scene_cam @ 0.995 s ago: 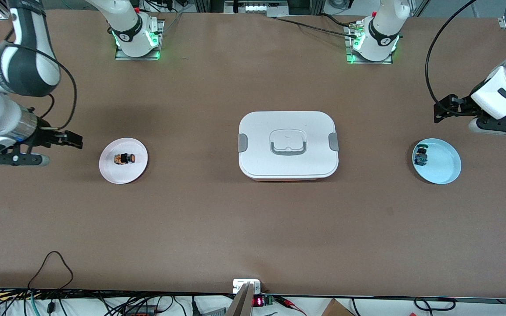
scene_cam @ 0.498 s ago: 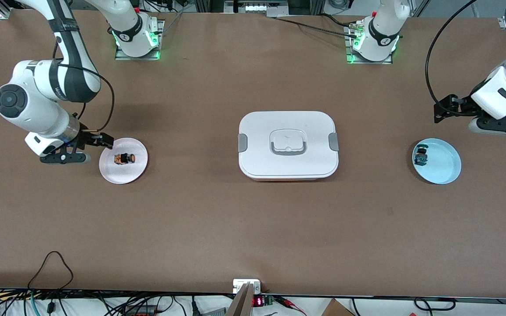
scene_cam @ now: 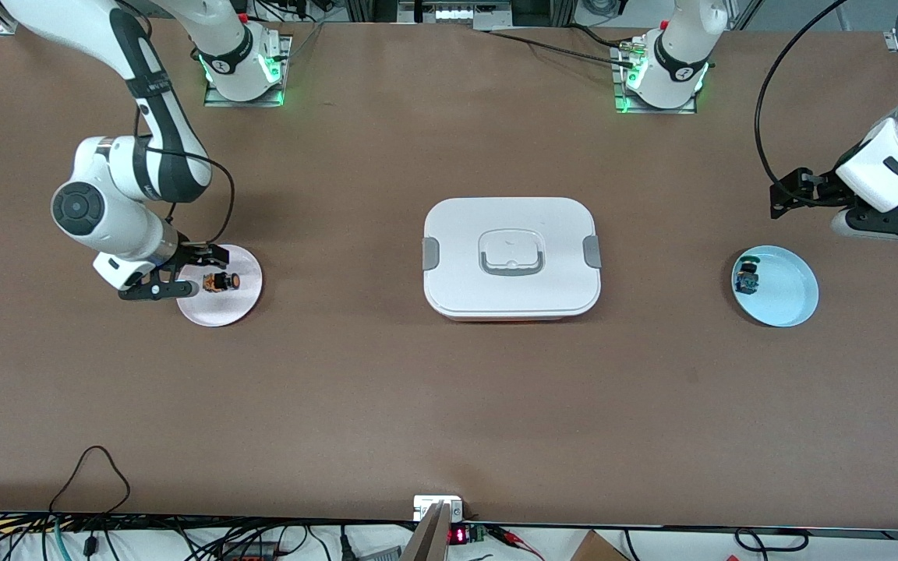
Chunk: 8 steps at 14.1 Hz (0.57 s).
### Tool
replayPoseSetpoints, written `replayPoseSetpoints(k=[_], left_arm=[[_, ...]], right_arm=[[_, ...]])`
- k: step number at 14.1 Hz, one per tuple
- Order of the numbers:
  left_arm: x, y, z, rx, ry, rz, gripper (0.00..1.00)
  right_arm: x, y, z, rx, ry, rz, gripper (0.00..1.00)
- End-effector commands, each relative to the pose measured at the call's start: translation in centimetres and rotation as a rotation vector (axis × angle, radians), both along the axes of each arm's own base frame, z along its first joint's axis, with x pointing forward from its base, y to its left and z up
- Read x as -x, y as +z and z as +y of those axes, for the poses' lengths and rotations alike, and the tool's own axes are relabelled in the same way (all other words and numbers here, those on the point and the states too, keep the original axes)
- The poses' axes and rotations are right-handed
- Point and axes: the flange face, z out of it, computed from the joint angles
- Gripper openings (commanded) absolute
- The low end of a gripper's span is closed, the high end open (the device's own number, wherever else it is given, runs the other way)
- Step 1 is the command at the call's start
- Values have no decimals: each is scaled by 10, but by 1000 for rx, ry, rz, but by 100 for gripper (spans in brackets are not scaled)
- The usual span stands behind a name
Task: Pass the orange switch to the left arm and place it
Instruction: 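Lower the right gripper around the orange switch and close it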
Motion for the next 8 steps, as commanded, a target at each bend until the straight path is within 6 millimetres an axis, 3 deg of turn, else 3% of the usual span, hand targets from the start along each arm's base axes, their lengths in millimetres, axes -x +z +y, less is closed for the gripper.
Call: replayPoseSetpoints(k=[1,8], left_arm=[[-4,5,1,11,8,-2,100],[-4,5,1,11,8,-2,100]], right_arm=[[-3,-11,0,-21,33,-14,100],[-5,-48,12,-59,44,-27,100]])
